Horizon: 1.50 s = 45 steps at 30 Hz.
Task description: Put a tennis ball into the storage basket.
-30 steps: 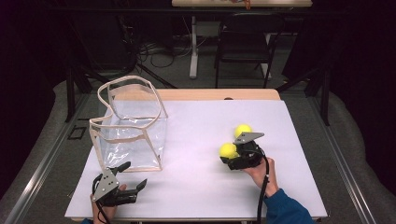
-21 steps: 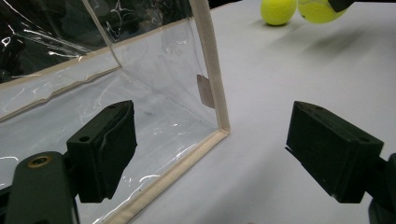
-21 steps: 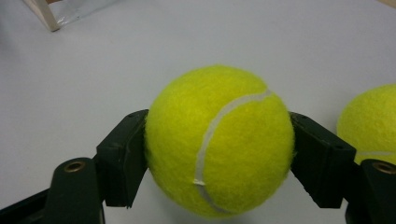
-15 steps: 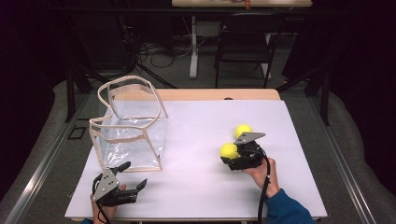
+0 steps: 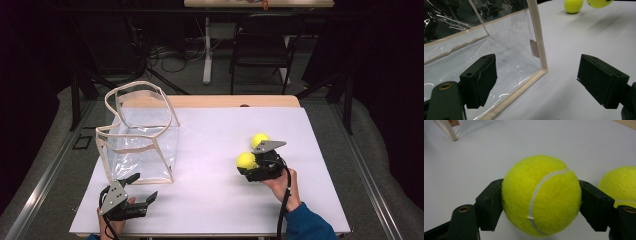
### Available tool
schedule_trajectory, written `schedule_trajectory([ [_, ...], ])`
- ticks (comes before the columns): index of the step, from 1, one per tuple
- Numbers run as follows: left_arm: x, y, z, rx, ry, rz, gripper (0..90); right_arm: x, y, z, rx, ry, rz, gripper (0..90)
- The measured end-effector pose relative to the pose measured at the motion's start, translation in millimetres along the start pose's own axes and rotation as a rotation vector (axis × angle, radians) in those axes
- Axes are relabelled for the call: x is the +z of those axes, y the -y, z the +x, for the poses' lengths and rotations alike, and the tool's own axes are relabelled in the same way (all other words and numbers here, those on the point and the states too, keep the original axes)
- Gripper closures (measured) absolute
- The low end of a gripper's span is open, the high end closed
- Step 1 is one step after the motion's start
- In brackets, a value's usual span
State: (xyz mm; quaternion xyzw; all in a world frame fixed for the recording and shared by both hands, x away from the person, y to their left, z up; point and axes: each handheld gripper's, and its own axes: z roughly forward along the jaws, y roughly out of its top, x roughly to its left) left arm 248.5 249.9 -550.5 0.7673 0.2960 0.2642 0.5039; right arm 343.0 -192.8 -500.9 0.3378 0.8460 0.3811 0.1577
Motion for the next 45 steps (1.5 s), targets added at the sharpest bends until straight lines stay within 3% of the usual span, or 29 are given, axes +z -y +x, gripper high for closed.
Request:
schedule_trajectory([
  [31,-1.4,-0.2,-0.2,-0.001,-0.002,-0.007,15.9,-7.3,-17.0,-3.4,-0.017,0.005,0.010,26.3],
  [45,-1.5,-0.4,-0.3,0.000,-0.001,-0.010,15.9,-11.1,-35.1,-4.7,-0.035,0.003,0.025,26.3],
])
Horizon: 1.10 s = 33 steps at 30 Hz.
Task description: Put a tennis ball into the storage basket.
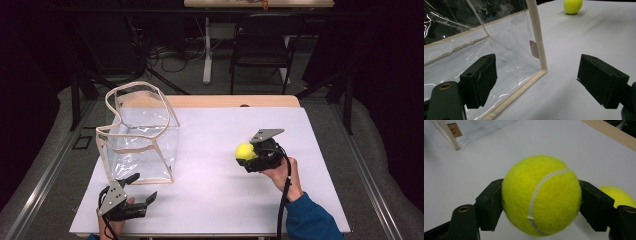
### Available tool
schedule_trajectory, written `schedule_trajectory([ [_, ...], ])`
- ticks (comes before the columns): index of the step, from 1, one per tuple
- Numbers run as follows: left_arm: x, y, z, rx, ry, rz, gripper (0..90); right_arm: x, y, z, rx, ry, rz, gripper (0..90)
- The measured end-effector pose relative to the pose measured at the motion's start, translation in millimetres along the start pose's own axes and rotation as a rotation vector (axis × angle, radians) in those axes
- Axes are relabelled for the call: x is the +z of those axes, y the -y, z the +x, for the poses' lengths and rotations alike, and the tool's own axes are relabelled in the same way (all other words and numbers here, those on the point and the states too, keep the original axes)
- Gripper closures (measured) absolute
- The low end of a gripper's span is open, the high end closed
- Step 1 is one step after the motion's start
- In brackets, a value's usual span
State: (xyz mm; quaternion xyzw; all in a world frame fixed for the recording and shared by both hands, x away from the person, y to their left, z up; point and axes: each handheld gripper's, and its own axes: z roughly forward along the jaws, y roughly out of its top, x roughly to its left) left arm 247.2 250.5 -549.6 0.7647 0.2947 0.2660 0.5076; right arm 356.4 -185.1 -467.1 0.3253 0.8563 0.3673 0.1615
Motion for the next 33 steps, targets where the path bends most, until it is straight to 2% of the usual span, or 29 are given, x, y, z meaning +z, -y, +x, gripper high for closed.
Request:
schedule_trajectory([
  [27,-0.2,-0.3,0.4,0.002,-0.001,-0.002,15.9,4.0,-24.5,-2.9,-0.036,-0.009,0.012,26.3],
  [33,-0.4,-0.4,0.3,0.002,-0.002,-0.003,15.9,4.4,-25.5,-2.7,-0.035,-0.009,0.012,26.3],
])
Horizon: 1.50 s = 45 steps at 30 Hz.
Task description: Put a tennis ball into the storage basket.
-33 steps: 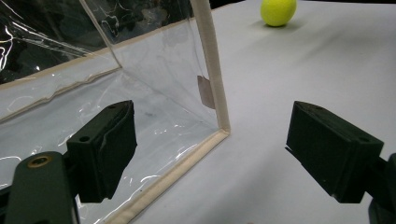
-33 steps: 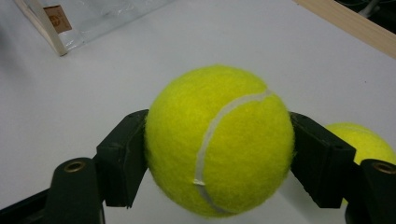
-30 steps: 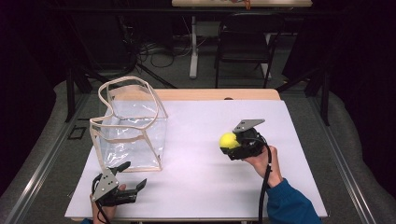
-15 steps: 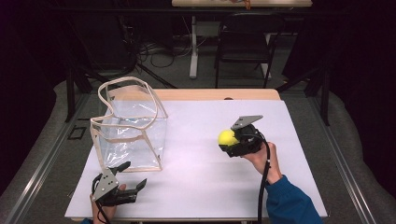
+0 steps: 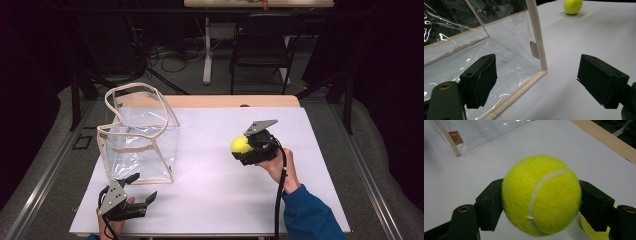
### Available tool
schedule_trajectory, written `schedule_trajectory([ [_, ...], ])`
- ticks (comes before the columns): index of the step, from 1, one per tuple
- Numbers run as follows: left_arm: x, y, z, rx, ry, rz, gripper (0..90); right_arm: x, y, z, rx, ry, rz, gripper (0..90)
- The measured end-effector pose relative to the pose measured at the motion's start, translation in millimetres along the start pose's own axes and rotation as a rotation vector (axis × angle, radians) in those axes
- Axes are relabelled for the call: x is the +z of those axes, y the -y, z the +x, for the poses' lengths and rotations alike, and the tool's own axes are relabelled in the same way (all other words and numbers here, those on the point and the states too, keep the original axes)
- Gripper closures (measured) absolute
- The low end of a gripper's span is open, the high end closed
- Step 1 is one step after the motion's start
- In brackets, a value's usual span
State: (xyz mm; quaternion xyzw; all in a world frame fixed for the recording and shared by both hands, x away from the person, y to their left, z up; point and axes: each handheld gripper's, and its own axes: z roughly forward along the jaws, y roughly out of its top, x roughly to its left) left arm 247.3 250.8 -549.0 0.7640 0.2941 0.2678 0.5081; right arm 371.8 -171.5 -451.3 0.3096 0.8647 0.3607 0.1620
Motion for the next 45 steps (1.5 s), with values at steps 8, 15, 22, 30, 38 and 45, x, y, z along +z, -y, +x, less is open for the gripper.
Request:
schedule_trajectory([
  [8,0.0,-0.3,-0.5,0.000,0.000,-0.001,15.9,2.0,-10.5,-0.1,-0.015,-0.009,0.003,26.3],
  [15,-0.2,-0.2,-0.4,-0.002,0.000,-0.003,15.9,3.6,-17.9,0.1,-0.026,-0.015,0.008,26.3],
  [22,-0.3,0.0,0.0,-0.001,0.000,-0.002,15.9,7.0,-26.4,-0.2,-0.035,-0.023,0.008,26.3],
  [30,-0.5,-0.1,-0.1,-0.001,-0.002,-0.002,15.9,9.5,-32.2,0.2,-0.045,-0.029,0.014,26.3],
  [38,-0.2,-0.1,-0.1,-0.003,-0.001,-0.001,15.9,10.9,-39.5,1.7,-0.061,-0.029,0.020,26.3],
  [45,-0.1,0.0,0.0,-0.003,0.000,-0.002,15.9,13.5,-45.5,2.4,-0.073,-0.029,0.027,26.3],
])
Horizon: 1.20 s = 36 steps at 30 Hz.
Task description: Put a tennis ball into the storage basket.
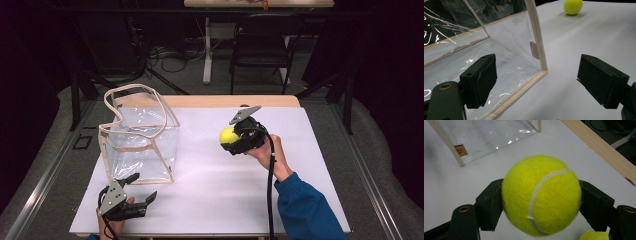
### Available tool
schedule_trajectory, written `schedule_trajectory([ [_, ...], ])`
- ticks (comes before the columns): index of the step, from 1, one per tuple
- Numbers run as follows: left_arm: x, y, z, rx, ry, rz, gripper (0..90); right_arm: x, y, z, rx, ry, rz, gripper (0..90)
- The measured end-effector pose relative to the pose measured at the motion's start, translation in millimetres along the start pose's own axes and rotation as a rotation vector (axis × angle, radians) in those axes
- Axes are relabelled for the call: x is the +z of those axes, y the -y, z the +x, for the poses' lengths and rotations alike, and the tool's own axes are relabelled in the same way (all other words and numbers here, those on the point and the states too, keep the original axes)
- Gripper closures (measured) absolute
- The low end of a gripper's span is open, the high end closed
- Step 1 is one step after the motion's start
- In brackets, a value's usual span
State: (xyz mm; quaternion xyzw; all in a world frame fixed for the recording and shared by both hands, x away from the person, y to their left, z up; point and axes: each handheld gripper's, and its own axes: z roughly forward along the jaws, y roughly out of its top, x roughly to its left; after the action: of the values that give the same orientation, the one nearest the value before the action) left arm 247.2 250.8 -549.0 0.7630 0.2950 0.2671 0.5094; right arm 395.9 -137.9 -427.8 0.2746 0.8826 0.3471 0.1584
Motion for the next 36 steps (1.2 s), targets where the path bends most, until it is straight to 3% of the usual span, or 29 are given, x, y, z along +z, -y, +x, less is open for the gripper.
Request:
schedule_trajectory([
  [36,-0.3,-0.1,0.2,0.001,0.001,-0.003,15.9,4.1,-31.5,-6.1,-0.019,-0.026,-0.004,26.4],
])
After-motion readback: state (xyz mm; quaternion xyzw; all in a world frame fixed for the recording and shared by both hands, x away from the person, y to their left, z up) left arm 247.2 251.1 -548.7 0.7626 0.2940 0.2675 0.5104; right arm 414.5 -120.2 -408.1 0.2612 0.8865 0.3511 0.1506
